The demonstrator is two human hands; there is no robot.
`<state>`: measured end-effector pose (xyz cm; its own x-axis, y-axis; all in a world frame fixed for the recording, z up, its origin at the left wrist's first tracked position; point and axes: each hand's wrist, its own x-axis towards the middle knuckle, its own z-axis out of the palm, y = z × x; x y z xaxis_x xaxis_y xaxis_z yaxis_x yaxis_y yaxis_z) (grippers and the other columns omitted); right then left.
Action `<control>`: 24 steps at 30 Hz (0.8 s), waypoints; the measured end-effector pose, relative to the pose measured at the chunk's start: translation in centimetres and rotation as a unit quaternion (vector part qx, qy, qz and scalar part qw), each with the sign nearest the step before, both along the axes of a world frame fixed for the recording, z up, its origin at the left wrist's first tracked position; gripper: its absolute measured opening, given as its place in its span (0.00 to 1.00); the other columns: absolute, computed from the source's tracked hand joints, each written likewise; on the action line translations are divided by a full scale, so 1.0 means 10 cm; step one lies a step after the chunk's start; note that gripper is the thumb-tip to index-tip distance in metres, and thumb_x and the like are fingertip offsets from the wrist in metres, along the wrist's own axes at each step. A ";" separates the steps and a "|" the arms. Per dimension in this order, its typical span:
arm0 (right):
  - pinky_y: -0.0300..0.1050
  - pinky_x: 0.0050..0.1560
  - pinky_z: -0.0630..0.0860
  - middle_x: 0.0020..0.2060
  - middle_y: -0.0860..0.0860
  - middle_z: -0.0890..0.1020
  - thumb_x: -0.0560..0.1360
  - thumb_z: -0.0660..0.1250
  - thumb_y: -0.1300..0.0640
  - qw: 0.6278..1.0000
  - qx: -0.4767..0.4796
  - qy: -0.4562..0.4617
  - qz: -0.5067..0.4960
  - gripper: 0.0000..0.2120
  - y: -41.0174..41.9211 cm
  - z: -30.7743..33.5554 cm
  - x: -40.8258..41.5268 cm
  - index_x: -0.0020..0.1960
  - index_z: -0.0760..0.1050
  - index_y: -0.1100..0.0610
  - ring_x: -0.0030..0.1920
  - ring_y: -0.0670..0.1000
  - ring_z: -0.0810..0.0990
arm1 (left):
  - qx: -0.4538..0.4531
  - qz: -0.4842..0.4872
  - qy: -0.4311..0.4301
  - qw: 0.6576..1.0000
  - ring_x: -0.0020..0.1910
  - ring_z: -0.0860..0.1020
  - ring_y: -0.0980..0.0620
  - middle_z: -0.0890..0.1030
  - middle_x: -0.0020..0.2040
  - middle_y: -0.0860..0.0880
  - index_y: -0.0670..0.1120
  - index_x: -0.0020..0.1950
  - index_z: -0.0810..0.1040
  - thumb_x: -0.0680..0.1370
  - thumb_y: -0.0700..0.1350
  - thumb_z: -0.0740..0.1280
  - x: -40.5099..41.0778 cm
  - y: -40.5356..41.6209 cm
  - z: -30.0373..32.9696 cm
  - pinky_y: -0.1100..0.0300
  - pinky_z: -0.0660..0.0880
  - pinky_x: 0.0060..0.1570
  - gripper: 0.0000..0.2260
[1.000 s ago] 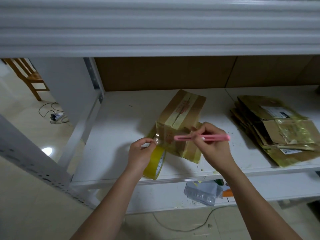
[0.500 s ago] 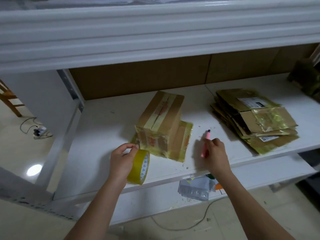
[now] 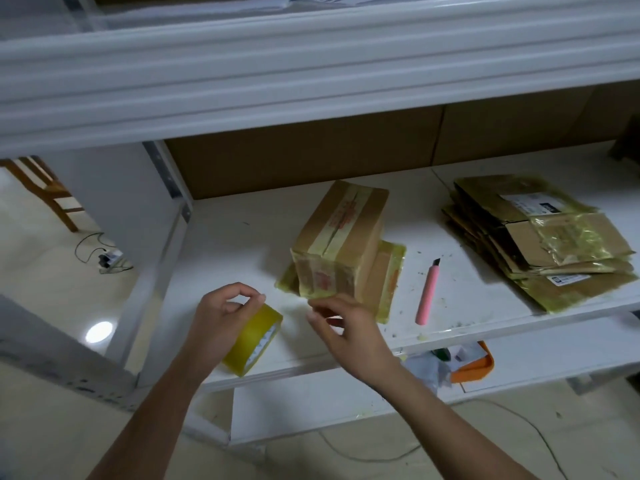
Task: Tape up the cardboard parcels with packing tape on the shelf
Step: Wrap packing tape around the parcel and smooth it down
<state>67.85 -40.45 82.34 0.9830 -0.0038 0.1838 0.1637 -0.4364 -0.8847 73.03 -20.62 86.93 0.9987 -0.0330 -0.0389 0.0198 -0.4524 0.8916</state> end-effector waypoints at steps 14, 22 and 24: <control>0.56 0.48 0.81 0.36 0.54 0.80 0.77 0.70 0.60 0.957 0.233 0.169 -0.039 0.12 0.75 -0.11 0.29 0.36 0.73 0.57 0.39 0.53 0.79 | -0.009 -0.053 0.004 0.999 0.32 0.73 0.56 0.75 0.28 0.49 0.66 0.58 0.76 0.77 0.50 0.71 -0.09 0.49 -0.19 0.61 0.69 0.37 0.13; 0.41 0.41 0.80 0.32 0.51 0.80 0.73 0.74 0.58 0.942 0.257 0.192 -0.100 0.13 0.85 -0.21 0.35 0.33 0.74 0.57 0.36 0.49 0.80 | -0.019 -0.076 0.038 0.996 0.34 0.79 0.54 0.79 0.32 0.48 0.40 0.40 0.79 0.69 0.59 0.70 -0.10 0.75 -0.23 0.65 0.72 0.34 0.20; 0.41 0.43 0.76 0.32 0.47 0.78 0.72 0.75 0.55 0.968 0.145 0.169 -0.113 0.15 0.91 -0.27 0.39 0.31 0.73 0.54 0.37 0.47 0.78 | 0.040 -0.060 0.015 0.997 0.35 0.80 0.53 0.82 0.34 0.48 0.45 0.40 0.82 0.70 0.59 0.70 0.01 0.79 -0.17 0.58 0.75 0.36 0.17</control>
<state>71.72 -31.39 79.63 0.9548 -0.2287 -0.1898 -0.2277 -0.1522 -0.9618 73.15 -12.70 85.18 0.9862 -0.1468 -0.0764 -0.0119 -0.5235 0.8519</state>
